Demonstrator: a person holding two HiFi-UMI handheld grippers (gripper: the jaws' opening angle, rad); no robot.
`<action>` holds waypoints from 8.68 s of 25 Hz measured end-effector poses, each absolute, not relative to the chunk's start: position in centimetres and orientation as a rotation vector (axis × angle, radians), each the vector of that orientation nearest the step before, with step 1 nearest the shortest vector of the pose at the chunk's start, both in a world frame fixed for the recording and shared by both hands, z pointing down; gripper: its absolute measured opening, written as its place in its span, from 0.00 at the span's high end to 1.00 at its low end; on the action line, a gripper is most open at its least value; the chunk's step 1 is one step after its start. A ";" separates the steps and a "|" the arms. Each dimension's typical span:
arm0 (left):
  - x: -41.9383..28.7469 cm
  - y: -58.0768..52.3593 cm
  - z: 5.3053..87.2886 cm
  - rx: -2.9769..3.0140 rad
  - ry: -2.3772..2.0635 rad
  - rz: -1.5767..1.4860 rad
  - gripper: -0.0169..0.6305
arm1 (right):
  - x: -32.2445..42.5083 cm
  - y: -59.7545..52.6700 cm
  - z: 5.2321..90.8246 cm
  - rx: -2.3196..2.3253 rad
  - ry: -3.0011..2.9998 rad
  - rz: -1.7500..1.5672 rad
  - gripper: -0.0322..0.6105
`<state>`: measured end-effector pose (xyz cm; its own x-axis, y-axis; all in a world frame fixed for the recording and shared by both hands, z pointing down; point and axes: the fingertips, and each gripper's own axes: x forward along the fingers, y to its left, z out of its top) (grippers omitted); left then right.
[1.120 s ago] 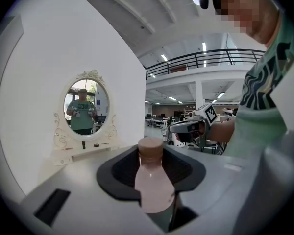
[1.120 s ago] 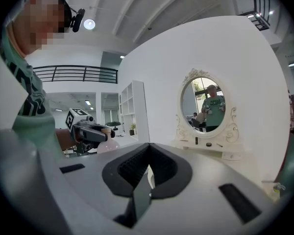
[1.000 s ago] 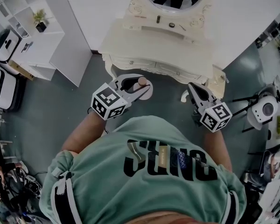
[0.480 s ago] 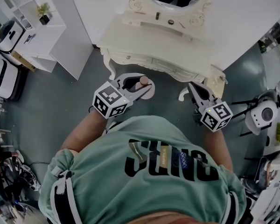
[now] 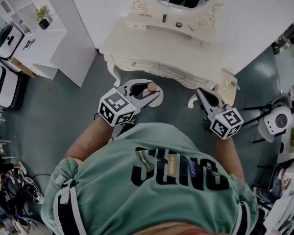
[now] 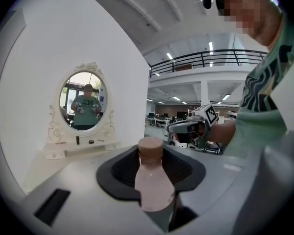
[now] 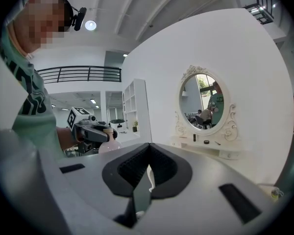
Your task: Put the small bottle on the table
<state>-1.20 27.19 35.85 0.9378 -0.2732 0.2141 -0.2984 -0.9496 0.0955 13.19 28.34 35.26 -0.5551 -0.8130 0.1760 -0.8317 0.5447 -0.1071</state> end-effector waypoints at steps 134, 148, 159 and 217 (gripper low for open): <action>15.4 -28.3 60.1 2.974 -0.199 0.598 0.75 | 22.4 -29.4 55.4 1.498 -2.580 0.427 0.96; 16.4 -28.9 63.1 2.979 -0.187 0.602 0.75 | 23.8 -29.1 58.1 1.540 -2.520 0.334 0.96; 16.5 -29.3 65.3 2.967 -0.199 0.637 0.75 | 24.2 -29.1 59.1 1.540 -2.515 0.355 0.96; 6.8 -28.5 40.2 3.034 -0.483 0.230 0.84 | 23.6 -24.5 37.8 1.552 -2.537 0.242 0.96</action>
